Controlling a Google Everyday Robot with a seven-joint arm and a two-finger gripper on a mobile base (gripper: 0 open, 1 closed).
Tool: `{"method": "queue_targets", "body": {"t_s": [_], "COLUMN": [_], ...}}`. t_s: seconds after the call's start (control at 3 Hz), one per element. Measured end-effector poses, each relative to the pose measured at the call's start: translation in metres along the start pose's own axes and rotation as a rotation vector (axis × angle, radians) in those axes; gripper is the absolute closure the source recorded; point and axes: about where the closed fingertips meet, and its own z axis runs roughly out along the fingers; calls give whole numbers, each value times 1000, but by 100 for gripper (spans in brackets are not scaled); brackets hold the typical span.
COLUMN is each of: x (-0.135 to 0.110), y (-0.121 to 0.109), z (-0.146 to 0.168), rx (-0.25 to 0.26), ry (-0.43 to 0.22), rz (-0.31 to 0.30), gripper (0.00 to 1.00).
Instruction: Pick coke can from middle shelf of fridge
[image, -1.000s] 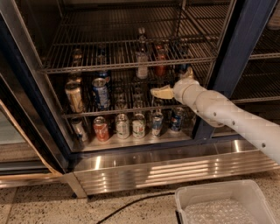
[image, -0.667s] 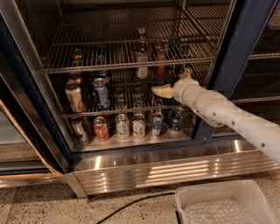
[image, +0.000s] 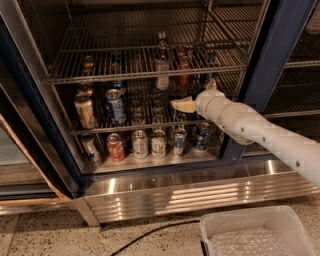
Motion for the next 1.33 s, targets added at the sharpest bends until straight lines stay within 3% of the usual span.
{"method": "queue_targets", "body": {"t_s": [0.33, 1.33], "x": [0, -8], "y": [0, 2], "z": [0, 32], "rx": [0, 35], "ry": [0, -18], "rz": [0, 4], "gripper": [17, 21]}}
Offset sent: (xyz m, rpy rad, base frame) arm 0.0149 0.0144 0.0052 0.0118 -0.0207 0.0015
